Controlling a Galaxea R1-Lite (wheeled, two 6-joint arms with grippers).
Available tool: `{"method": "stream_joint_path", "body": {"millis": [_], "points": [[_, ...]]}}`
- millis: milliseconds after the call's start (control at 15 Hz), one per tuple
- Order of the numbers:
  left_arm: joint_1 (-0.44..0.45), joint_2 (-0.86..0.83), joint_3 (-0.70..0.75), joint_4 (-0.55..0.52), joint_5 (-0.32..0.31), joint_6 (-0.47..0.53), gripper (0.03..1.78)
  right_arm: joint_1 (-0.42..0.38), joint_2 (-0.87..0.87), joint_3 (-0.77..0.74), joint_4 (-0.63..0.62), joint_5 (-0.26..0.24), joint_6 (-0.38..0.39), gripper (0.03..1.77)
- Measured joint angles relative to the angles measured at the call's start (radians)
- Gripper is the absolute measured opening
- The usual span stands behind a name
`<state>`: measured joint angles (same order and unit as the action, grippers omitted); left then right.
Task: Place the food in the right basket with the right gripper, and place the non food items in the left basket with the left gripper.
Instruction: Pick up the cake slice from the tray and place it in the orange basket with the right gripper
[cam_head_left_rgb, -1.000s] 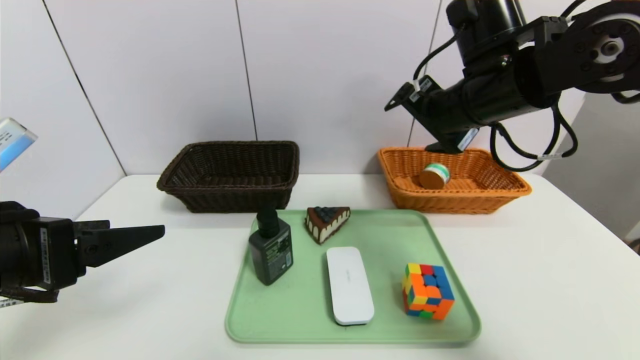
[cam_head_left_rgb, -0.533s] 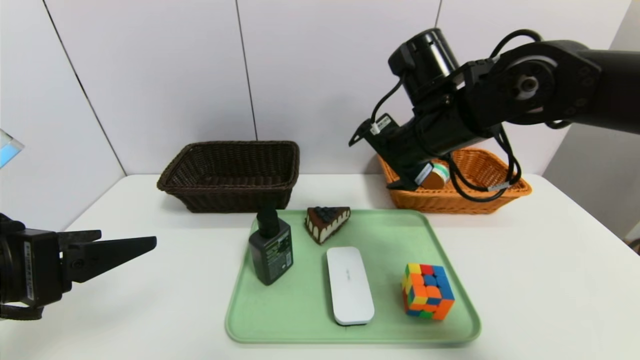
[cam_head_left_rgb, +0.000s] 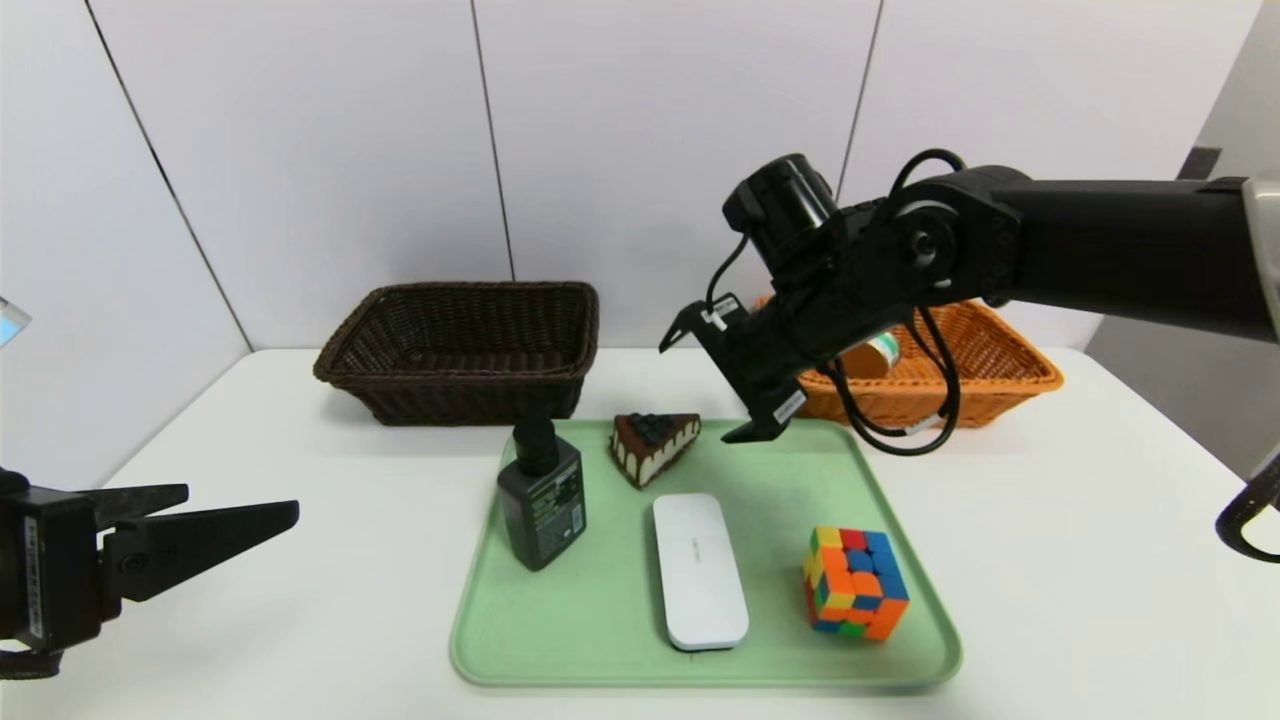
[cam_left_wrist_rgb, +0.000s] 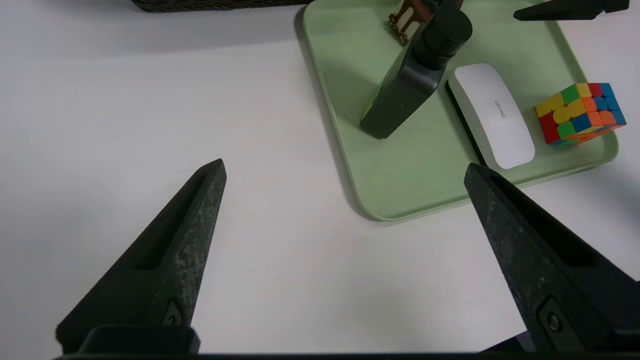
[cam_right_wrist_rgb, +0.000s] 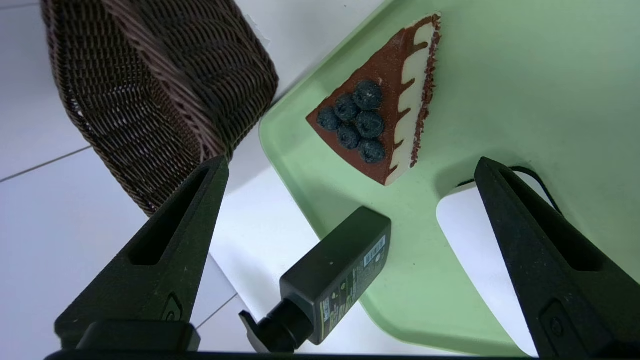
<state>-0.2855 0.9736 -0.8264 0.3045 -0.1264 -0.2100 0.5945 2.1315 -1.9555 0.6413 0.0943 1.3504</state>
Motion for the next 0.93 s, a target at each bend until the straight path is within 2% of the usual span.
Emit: {"method": "stream_joint_path", "body": {"millis": [333,733,933], "points": [[-0.006,-0.018,0.016,0.001,0.0,0.002,1.69,-0.004,0.053,-0.003,-0.067,-0.001,0.013,1.69],[-0.014,-0.019,0.012,-0.002,-0.001,0.004,1.69,0.01,0.088,-0.003,-0.089,-0.008,0.008,1.7],[-0.015,-0.019,0.01,-0.004,-0.001,0.004,1.69,0.026,0.107,-0.003,-0.109,-0.031,0.007,1.7]]}}
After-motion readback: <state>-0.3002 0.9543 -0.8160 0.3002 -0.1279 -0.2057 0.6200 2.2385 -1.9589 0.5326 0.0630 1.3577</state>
